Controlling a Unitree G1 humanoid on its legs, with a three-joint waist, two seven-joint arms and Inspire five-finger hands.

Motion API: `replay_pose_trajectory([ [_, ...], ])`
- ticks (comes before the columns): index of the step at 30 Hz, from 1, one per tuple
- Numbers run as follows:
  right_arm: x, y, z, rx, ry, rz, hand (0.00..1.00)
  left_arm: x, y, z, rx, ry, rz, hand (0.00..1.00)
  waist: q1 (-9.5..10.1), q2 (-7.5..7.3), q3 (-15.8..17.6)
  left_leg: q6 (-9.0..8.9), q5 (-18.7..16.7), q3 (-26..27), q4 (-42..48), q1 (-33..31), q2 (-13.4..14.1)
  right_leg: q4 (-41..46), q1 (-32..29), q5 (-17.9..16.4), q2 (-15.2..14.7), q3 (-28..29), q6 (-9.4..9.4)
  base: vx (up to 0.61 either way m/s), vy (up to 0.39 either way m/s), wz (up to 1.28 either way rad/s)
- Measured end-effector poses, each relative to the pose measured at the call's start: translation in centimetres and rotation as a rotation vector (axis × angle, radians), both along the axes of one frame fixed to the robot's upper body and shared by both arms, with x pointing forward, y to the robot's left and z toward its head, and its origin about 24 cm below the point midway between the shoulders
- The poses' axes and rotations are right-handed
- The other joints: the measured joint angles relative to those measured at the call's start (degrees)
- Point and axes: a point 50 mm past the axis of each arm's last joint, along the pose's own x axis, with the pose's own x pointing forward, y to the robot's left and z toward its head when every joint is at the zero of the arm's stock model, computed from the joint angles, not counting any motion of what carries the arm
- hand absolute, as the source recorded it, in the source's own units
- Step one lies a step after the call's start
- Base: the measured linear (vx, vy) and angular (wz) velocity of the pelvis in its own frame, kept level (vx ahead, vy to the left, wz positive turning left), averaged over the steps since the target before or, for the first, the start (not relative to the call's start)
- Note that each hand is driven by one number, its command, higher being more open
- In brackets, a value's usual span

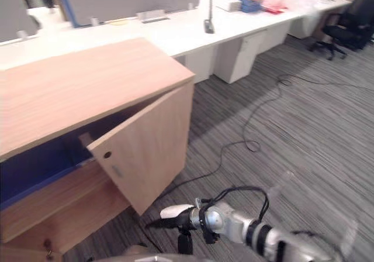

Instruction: Walk over to the cabinet, pick up the folder, carry it to the office cabinet, place the folder inside the office cabinet, then close the office cabinet door

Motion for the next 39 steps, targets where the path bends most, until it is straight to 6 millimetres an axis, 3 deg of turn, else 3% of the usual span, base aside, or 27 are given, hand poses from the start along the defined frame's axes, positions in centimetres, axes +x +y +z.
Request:
replay_pose_trajectory([
  [2,0.4,0.5,-1.0,-0.022,0.007,-0.112,1.0,0.1,-0.4,-0.2,-0.008,0.009,-0.013,1.0,0.15,0.94,1.15,0.89,-0.97,-3.79,2.2,-0.57,-1.67,7.29,-0.66,1.25,-3.89,2.03,-0.7,0.03,0.111,1.17],
  [4,1.1,1.1,-1.4,0.01,0.019,-0.255,1.0,0.6,-0.2,-0.1,0.008,-0.003,-0.032,1.0,0.3,1.3,1.28,1.5,-0.85,-11.45,3.66,-3.11,-2.91,8.64,-1.09,4.07,-2.81,8.17,-0.79,0.04,0.126,1.93],
  [5,1.5,1.2,-1.5,0.029,0.027,-0.337,1.0,1.0,-0.1,0.0,0.009,-0.015,-0.023,1.0,0.24,1.35,1.29,1.86,-0.53,-16.22,4.21,-5.13,-3.99,7.65,-1.94,3.03,-1.04,13.54,-0.28,0.08,0.068,2.11],
  [6,1.7,1.0,-1.6,0.035,0.033,-0.386,1.0,1.4,-0.1,0.0,0.008,-0.024,-0.019,1.0,0.09,1.4,1.32,1.93,-0.25,-18.74,4.44,-6.16,-4.86,6.33,-1.93,1.81,-0.01,16.62,0.46,0.12,-0.032,2.27],
  [8,2.3,-0.9,-2.4,0.04,0.094,-0.595,1.0,2.8,-0.2,0.0,0.001,-0.057,-0.029,1.0,-0.38,1.17,1.3,-0.05,1.84,-28.1,6.13,-10.78,-9.47,-4.95,0.59,1.23,3.04,27.18,5.65,0.12,-0.107,2.32],
  [10,2.2,-2.4,-3.3,0.011,0.166,-0.749,1.0,3.6,-0.1,0.2,0.002,-0.088,0.006,1.0,0.89,1.47,1.67,-1.85,3.03,-32.45,5.5,-12.31,-10.63,-13.66,4.98,0.58,4.82,25.07,8.12,0.1,-0.179,1.43],
  [12,1.8,-3.7,-3.9,-0.009,0.203,-0.863,1.0,3.7,-0.5,0.1,-0.008,-0.098,0.058,1.0,1.72,1.97,2.13,-2.77,3.23,-34.75,4.96,-12.86,-10.46,-19.32,7.87,0.75,6.78,22.12,8.53,0.06,-0.204,0.75],
  [15,-0.5,-5.3,-5.5,-0.044,0.304,-1.027,1.0,3.2,-0.2,0.1,-0.023,-0.114,0.179,1.0,2.26,0.97,2.32,-4.57,3.1,-38.88,3.18,-12.58,-8.65,-23.99,10.88,1.43,10.55,18.13,7.61,0.02,-0.215,0.52],
  [19,-1.5,-6.3,-6.0,-0.05,0.337,-1.131,1.0,3.2,-0.1,0.1,-0.033,-0.127,0.231,1.0,2.3,0.01,2.84,-6.31,3.56,-42.08,1.11,-12.52,-7.02,-26.86,12.68,1.89,13.73,15.37,6.64,0.01,-0.165,0.43],
  [21,-2.3,-6.9,-6.4,-0.033,0.365,-1.212,1.0,3.5,-0.1,0.1,-0.04,-0.142,0.258,1.0,2.25,-0.5,3.25,-7.1,5.51,-43.98,-1.58,-12.35,-6.72,-27.43,13.7,1.31,14.76,11.77,5.82,-0.04,-0.153,0.76],
  [22,-2.5,-7.0,-6.5,-0.035,0.371,-1.224,1.0,3.7,-0.1,0.1,-0.044,-0.148,0.268,1.0,2.16,-0.74,3.46,-6.44,6.66,-42.49,-2.33,-12.78,-6.96,-27.46,13.99,1.18,14.65,10.39,5.68,-0.06,-0.139,1.04],
  [23,-2.9,-7.3,-6.7,-0.031,0.385,-1.261,1.0,4.2,0.3,0.2,-0.036,-0.16,0.274,1.0,1.77,-1.72,4.11,-1.36,8.26,-32.9,-3.54,-13.48,-6.75,-27.44,14.29,1.01,13.8,7.19,5.43,-0.05,-0.126,1.24],
  [24,-3.1,-7.6,-6.7,-0.03,0.388,-1.276,1.0,4.7,0.7,0.4,-0.026,-0.173,0.271,1.0,0.82,-2.19,4.7,2.62,7.63,-18.45,1.02,-17.2,-5.77,-27.17,14.04,0.98,13.43,4.31,5.3,-0.01,-0.126,1.27],
  [25,-3.0,-7.8,-6.7,-0.03,0.385,-1.279,1.0,4.8,0.7,0.4,-0.026,-0.176,0.271,1.0,0.32,-1.97,4.97,3.4,6.98,-10.9,4.69,-19.19,-4.55,-26.91,13.97,0.91,13.48,3.21,5.17,0.07,-0.059,1.1],
  [26,-3.0,-8.3,-6.7,-0.024,0.387,-1.304,1.0,4.9,0.4,0.3,-0.03,-0.172,0.276,1.0,0.07,-1.29,5.65,4.72,4.35,1.93,10.32,-21.08,-2.06,-26.16,14.04,0.72,13.41,1.61,4.85,0.15,0.027,0.85],
  [27,-3.2,-8.7,-6.8,0.001,0.401,-1.366,1.0,4.6,0.2,0.2,-0.034,-0.162,0.279,1.0,-0.15,-0.78,6.19,6.62,3.09,10.68,12.36,-21.21,-0.78,-24.57,14.31,0.47,12.85,0.43,4.7,0.17,0.077,0.8],
  [30,-4.0,-9.4,-7.0,0.087,0.451,-1.542,1.0,3.9,0.1,0.0,-0.038,-0.136,0.279,1.0,-1.34,-1.2,6.01,8.05,4.15,14.43,10.98,-20.52,-2.77,-19.68,14.11,-0.83,10.07,-1.95,5.13,0.2,0.137,0.95],
  [32,-4.3,-9.7,-7.0,0.186,0.472,-1.693,1.0,3.7,0.2,0.0,-0.034,-0.129,0.276,1.0,-1.75,-1.82,5.61,9.12,5.83,13.97,5.01,-18.08,-6.19,-17.78,14.17,-0.95,8.05,-4.57,5.19,0.19,0.15,0.85],
  [33,-4.1,-9.9,-6.8,0.225,0.46,-1.736,1.0,3.5,0.4,0.0,-0.029,-0.125,0.273,1.0,-2.09,-2.01,5.48,9.71,9.51,12.3,-2.31,-14.81,-9.09,-17.45,14.64,-0.58,6.56,-5.75,5.6,0.1,0.071,0.6],
  [37,-3.9,-10.3,-6.7,0.273,0.455,-1.802,1.0,3.1,0.1,-0.1,-0.036,-0.125,0.27,1.0,-2.89,-0.35,4.73,10.14,16.62,7.63,-15.44,-9.08,-11.71,-15.49,14.85,-0.03,5.67,-7.55,6.0,0.06,0.054,0.6],
  [39,-4.6,-10.6,-6.9,0.277,0.471,-1.849,1.0,2.6,-0.3,-0.1,-0.055,-0.126,0.274,1.0,-3.21,0.66,4.66,10.3,16.83,4.91,-15.71,-8.36,-12.44,-14.4,16.43,0.39,5.63,-9.42,5.6,0.01,-0.003,0.65],
])
